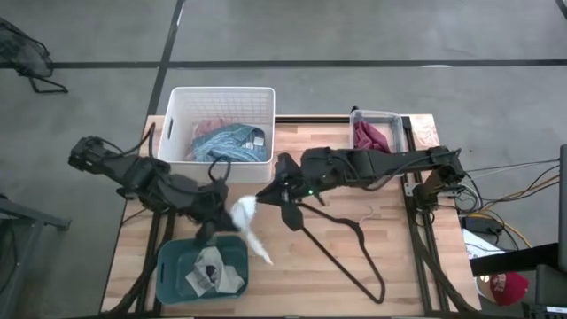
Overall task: Pick & Place Cloths
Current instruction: Put the white sock into the blue bin, then return to Home Position
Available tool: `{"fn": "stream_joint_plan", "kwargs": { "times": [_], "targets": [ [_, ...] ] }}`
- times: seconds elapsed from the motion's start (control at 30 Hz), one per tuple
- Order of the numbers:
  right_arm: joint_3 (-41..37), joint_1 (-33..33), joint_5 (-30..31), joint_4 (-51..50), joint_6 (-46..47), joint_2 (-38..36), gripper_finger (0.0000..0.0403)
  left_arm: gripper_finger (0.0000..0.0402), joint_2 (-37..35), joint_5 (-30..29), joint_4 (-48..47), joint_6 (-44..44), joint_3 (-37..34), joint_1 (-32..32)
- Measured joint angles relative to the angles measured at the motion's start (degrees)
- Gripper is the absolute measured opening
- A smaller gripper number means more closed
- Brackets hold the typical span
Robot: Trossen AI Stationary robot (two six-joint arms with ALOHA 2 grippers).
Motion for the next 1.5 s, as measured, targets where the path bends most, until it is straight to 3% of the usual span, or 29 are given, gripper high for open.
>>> {"fn": "stream_joint_plan", "kwargs": {
  "times": [0.13,0.23,0.4,0.57,0.83,1.07,1.2,1.33,1.5],
  "targets": [
    [-1.29,-0.04,5.71,-3.54,1.36,0.00,0.0095,0.0007,-0.33,14.13,-6.37,-9.70,0.00,-0.74],
    [-2.56,-0.15,8.62,-3.86,2.70,0.00,0.0122,0.0008,0.05,21.15,-10.74,-15.08,-0.55,-1.96],
    [-3.91,-0.19,8.70,-3.69,2.58,0.00,0.0156,0.0008,1.07,26.56,-12.33,-21.90,-4.44,-4.49],
    [-4.93,-0.17,8.78,-3.39,2.54,0.00,0.0177,0.0022,2.48,28.83,-12.23,-21.39,-11.50,-4.64],
    [-5.48,-0.15,8.86,-3.29,2.58,0.00,0.0189,0.0086,3.06,32.03,-11.96,-23.54,-22.08,-4.48],
    [-5.48,-0.29,9.23,-3.24,2.56,0.00,0.0169,0.0147,2.97,38.29,-11.71,-18.23,-21.45,-4.48],
    [-5.48,-0.42,11.44,-2.68,2.41,0.00,0.0152,0.0139,2.07,32.44,-11.61,-14.02,-17.69,-4.28],
    [-5.46,-0.55,11.08,-2.40,2.01,0.00,0.0123,0.0107,-0.17,16.16,-11.54,-8.51,-13.95,-4.22],
    [-5.53,-1.85,2.11,1.25,0.14,0.00,0.0034,0.0026,-4.11,0.04,-2.25,-4.85,-13.83,-4.20]
  ]
}}
